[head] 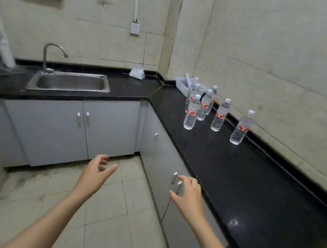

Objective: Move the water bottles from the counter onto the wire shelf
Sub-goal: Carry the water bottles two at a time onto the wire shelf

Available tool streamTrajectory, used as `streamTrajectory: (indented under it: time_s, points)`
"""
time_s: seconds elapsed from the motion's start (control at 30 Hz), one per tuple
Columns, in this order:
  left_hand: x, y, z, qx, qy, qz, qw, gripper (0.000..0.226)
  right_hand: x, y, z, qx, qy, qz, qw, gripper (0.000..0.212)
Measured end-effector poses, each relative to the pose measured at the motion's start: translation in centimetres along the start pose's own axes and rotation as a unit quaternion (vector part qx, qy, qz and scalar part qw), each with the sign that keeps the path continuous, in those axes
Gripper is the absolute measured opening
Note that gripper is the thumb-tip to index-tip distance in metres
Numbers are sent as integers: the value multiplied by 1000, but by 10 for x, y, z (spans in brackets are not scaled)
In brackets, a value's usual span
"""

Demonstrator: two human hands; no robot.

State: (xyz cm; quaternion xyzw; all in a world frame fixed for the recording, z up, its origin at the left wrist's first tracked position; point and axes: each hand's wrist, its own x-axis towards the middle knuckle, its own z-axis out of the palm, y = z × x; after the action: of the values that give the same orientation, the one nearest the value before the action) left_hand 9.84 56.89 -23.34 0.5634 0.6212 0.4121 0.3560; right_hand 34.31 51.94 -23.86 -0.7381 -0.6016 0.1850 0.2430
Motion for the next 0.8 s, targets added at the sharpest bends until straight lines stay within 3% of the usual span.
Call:
streamTrajectory:
  time_s: [0.17, 0.53, 0.8]
  points:
    - [25, -17, -1, 1, 22, -36, 999, 41, 46, -2, 18, 2, -30, -15, 999, 52]
    - [172, 18, 12, 19, 100, -16, 995, 37, 228, -7, 21, 30, -20, -36, 999, 49]
    - [247, -11, 43, 6, 119, -70, 990, 34, 318, -12, 59, 22, -96, -38, 994, 51]
